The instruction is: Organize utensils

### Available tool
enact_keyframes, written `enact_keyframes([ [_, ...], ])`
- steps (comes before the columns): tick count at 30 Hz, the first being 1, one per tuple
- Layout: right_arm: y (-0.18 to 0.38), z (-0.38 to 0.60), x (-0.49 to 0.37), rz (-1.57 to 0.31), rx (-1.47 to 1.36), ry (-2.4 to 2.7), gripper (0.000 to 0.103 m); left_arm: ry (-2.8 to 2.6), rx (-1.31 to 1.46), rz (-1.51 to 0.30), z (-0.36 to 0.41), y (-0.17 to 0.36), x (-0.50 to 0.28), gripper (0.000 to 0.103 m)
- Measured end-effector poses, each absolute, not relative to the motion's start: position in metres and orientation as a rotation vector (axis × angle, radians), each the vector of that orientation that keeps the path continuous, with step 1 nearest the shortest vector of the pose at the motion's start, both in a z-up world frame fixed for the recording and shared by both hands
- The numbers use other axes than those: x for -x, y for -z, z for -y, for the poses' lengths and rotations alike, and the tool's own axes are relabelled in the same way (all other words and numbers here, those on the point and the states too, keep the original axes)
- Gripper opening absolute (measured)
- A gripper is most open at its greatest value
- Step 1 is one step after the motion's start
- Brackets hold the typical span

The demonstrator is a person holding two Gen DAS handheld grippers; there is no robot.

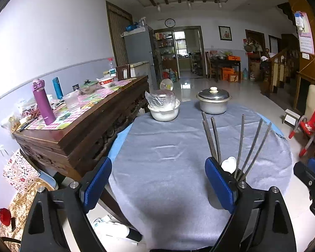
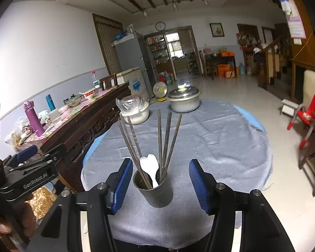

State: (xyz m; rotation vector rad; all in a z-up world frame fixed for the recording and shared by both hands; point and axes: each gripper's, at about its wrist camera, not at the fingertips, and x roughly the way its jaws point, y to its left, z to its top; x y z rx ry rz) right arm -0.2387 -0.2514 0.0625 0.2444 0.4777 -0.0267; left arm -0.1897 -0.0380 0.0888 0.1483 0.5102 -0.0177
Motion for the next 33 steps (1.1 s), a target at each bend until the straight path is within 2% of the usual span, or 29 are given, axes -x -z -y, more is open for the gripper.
enact_keyframes([
  [14, -0.055, 0.253, 0.26, -0.499, -0.325, 0.061, 0.063, 0.028, -0.157, -0.497, 0.036, -0.101, 0.216, 0.091],
  [33, -0.067, 0.24, 0.256, -0.464, -0.282, 0.065, 0.063, 0.022, -0.119, -0.52, 0.02, -0.098, 0.214, 0.091],
])
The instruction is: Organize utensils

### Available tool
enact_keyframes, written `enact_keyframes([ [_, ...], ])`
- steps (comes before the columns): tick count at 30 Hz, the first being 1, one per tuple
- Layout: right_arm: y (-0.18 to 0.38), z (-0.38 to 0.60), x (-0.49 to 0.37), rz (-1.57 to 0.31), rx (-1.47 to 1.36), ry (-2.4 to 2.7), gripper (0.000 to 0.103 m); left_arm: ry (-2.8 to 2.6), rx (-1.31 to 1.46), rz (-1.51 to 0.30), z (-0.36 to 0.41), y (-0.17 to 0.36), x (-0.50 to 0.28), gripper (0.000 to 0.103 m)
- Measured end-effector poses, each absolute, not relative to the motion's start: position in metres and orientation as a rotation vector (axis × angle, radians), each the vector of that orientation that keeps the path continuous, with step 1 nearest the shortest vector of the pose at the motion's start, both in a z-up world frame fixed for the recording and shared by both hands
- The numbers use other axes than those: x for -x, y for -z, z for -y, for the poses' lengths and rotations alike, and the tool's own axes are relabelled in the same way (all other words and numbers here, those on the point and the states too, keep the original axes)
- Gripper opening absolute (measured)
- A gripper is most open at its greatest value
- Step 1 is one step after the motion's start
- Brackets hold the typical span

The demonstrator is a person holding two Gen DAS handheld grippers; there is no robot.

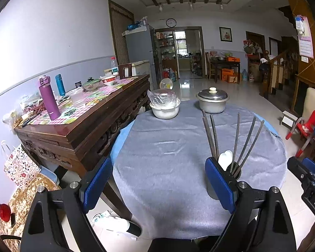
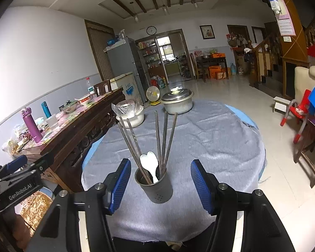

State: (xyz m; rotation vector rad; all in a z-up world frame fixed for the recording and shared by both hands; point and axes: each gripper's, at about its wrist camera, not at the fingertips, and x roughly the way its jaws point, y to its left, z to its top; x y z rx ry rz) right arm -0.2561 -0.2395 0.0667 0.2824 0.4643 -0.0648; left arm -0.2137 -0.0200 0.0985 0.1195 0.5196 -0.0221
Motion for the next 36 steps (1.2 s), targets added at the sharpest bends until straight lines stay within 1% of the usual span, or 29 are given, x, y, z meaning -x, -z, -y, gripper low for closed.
enact_keyframes([
  [17, -0.076, 0.22, 0.252, -0.456, -0.244, 0.048, 0.064, 0.016, -0.087, -0.508, 0.001, -0.097, 0.212, 0.091],
  [36, -0.076, 0.212, 0.252, -0.465, -0.23, 0.04, 0.064, 0.02, -0.076, -0.504, 0.0, -0.095, 0.216, 0.091],
])
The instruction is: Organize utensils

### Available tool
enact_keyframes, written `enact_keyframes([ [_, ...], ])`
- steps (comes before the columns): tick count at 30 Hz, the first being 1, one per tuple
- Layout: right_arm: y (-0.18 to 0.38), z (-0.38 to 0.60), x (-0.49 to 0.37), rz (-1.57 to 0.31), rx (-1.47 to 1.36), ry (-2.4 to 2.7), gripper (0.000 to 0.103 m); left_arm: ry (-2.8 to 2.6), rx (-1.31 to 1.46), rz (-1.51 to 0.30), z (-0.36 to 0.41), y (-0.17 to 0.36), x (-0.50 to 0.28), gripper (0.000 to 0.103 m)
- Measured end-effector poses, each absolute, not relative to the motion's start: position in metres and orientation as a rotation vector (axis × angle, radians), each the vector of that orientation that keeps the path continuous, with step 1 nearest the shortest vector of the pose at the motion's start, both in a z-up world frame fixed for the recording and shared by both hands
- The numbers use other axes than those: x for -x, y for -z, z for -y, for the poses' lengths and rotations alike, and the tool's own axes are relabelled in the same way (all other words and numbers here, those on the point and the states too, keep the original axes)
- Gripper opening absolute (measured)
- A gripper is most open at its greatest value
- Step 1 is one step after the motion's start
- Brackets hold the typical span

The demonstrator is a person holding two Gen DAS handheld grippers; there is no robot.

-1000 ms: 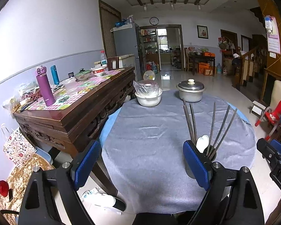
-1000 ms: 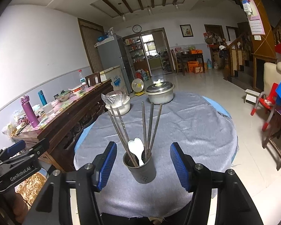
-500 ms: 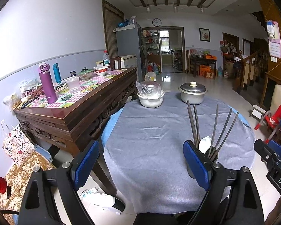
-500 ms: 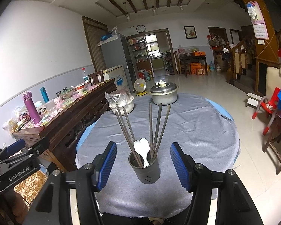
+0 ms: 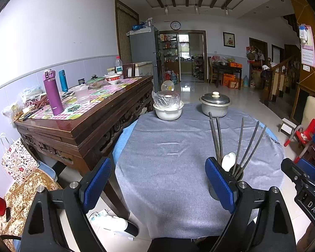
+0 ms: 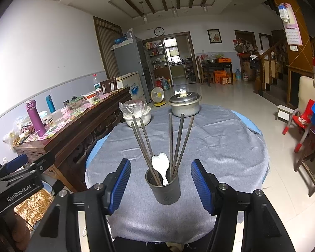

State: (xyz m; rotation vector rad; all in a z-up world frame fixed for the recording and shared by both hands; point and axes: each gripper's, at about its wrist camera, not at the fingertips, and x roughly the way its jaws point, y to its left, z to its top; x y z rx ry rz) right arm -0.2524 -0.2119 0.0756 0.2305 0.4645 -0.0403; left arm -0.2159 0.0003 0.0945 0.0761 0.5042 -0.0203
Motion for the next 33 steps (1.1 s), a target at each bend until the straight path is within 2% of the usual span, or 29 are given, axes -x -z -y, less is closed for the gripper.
enact_keyframes([
  [27, -0.074, 0.217, 0.254, -0.461, -0.232, 0.042, 0.064, 0.037, -0.078, -0.501, 0.009, -0.097, 0.219, 0.091],
  [33, -0.07, 0.234, 0.248, -0.463, -0.238, 0.076, 0.065, 0.047, -0.042, -0.524, 0.011, -0.089, 0.193, 0.091],
])
